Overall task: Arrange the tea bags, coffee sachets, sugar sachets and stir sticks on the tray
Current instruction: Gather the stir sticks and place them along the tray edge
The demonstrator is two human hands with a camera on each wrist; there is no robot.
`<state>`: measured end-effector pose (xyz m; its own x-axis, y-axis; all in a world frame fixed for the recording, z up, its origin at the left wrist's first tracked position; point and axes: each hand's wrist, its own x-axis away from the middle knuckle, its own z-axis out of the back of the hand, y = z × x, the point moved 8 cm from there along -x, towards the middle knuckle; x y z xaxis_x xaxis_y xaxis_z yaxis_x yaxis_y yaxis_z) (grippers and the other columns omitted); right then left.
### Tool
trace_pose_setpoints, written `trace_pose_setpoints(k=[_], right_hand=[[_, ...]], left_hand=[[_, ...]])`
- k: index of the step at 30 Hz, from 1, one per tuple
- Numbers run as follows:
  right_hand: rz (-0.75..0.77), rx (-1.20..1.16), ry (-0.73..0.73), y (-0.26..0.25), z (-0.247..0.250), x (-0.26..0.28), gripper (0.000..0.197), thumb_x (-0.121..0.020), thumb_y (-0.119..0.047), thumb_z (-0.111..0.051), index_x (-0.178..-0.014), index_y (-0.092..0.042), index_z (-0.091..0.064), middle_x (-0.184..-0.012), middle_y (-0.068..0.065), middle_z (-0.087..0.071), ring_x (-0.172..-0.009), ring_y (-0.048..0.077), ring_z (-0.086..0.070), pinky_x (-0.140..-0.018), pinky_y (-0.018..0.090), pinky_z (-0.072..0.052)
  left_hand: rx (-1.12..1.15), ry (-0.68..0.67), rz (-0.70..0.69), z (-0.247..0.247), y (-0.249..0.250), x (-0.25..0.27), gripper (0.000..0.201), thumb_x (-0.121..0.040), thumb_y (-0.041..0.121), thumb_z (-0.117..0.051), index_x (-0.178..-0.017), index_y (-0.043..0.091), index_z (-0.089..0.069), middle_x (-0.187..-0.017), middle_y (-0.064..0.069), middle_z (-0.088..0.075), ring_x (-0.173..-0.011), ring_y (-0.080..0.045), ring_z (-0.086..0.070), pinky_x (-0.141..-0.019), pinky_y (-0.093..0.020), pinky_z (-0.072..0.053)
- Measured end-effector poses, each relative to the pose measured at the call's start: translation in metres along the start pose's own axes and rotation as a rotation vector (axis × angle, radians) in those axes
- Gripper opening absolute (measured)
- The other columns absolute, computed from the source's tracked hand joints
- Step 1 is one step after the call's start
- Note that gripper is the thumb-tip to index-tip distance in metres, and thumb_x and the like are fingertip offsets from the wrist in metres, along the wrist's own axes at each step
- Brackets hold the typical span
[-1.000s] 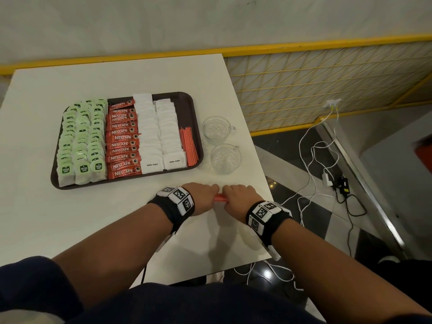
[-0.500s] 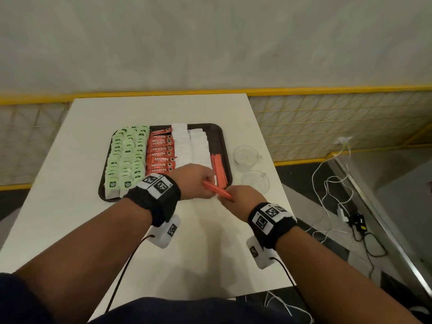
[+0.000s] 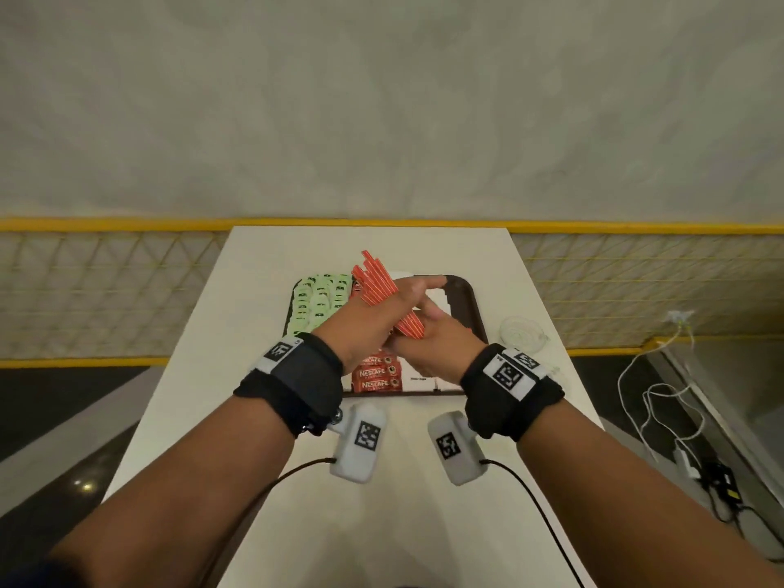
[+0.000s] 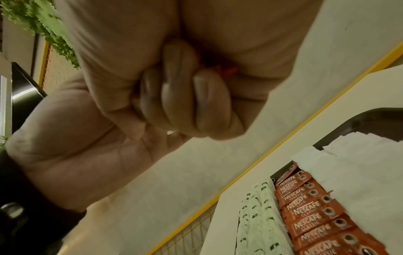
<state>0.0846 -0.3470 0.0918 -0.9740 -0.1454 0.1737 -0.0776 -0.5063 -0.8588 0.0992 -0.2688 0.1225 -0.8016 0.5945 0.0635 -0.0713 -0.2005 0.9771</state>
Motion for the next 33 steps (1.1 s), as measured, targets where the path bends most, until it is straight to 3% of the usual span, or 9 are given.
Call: trace_pose_setpoints(k=[4,7,11,16,19,22,27,30,33], right_hand=[[0.041,-0.051,-0.036,-0.004,-0.003,-0.002,0.012,-0.088,-0.030,-0.069,-0.087,-0.018,-0.065,-0.070,-0.002,-0.066,-0.063,0.008,-0.062,-0.066,0.027,-0.052],[-0.110,-0.447,-0.013,0.020,0.000,-0.006,0.068,-0.079,-0.062,-0.065,-0.117,-0.006,-0.061,-0.111,0.014,-0.070,-0.097,0.023,-0.070,-0.083,0.031,-0.055],[-0.331,-0.881,0.060,0.030,0.002,-0.009,0.084,-0.089,-0.071,-0.030,-0.120,0.002,-0.057,-0.122,0.021,-0.064,-0.110,0.032,-0.066,-0.093,0.038,-0.053],[-0.332,-1.052,0.015,0.009,0.003,-0.018,0.098,-0.088,-0.075,-0.026,-0.135,0.008,-0.047,-0.141,0.028,-0.048,-0.131,0.040,-0.047,-0.105,0.045,-0.044],[-0.295,-1.072,-0.036,-0.001,0.002,-0.021,0.096,-0.089,-0.074,-0.026,-0.134,0.009,-0.047,-0.115,0.020,-0.067,-0.119,0.036,-0.059,-0.107,0.046,-0.043],[-0.291,-0.997,-0.070,0.003,0.005,-0.022,0.092,-0.090,-0.073,-0.026,-0.133,0.004,-0.049,-0.095,0.013,-0.070,-0.108,0.031,-0.064,-0.106,0.045,-0.044],[-0.132,-0.537,0.168,0.008,0.051,-0.026,0.070,-0.094,-0.069,-0.022,-0.140,-0.023,-0.049,-0.143,-0.003,-0.052,-0.131,0.014,-0.048,-0.109,0.035,-0.036],[0.033,-0.260,0.139,-0.018,0.063,-0.024,0.058,-0.095,-0.067,-0.027,-0.143,-0.039,-0.043,-0.148,-0.010,-0.045,-0.134,0.010,-0.042,-0.111,0.033,-0.033],[0.053,0.054,0.166,-0.034,0.063,-0.027,0.056,-0.090,-0.061,-0.050,-0.138,-0.031,-0.048,-0.131,-0.007,-0.056,-0.117,0.013,-0.054,-0.099,0.033,-0.044]], left_hand=[[0.091,0.069,-0.088,0.022,0.007,0.006,0.062,-0.100,0.054,-0.026,-0.074,0.012,-0.063,-0.117,0.012,-0.070,-0.110,0.001,-0.063,-0.084,-0.017,-0.050],[0.298,0.181,-0.160,0.044,0.005,0.006,0.057,-0.097,0.056,-0.033,-0.057,0.026,-0.061,-0.082,0.002,-0.072,-0.106,-0.022,-0.068,-0.093,-0.040,-0.052],[0.314,0.330,-0.224,0.058,0.007,0.007,0.057,-0.092,0.058,-0.039,-0.064,0.009,-0.042,-0.069,-0.018,-0.049,-0.073,-0.017,-0.063,-0.078,-0.030,-0.051],[0.337,0.367,-0.244,0.050,0.012,-0.001,0.059,-0.088,0.063,-0.046,-0.061,0.011,-0.040,-0.063,-0.014,-0.045,-0.067,-0.023,-0.050,-0.072,-0.030,-0.048],[0.269,0.328,-0.224,0.044,0.007,-0.011,0.058,-0.085,0.069,-0.050,-0.061,0.017,-0.045,-0.067,-0.015,-0.050,-0.068,-0.024,-0.051,-0.074,-0.035,-0.047],[0.239,0.332,-0.166,0.040,-0.002,-0.019,0.052,-0.086,0.068,-0.051,-0.054,0.028,-0.048,-0.058,-0.002,-0.051,-0.059,-0.017,-0.052,-0.072,-0.036,-0.048],[0.241,0.299,0.077,0.027,-0.032,-0.031,0.048,-0.096,0.047,-0.054,-0.060,0.017,-0.045,-0.049,0.000,-0.039,-0.044,-0.016,-0.039,-0.054,-0.027,-0.043],[0.266,0.195,0.155,0.009,-0.042,-0.037,0.030,-0.096,0.030,-0.059,-0.075,0.014,-0.046,-0.049,0.001,-0.034,-0.043,-0.016,-0.031,-0.049,-0.027,-0.037],[0.271,0.081,0.181,-0.009,-0.041,-0.044,0.010,-0.094,0.015,-0.057,-0.088,0.007,-0.053,-0.049,0.001,-0.034,-0.042,-0.013,-0.029,-0.047,-0.027,-0.033]])
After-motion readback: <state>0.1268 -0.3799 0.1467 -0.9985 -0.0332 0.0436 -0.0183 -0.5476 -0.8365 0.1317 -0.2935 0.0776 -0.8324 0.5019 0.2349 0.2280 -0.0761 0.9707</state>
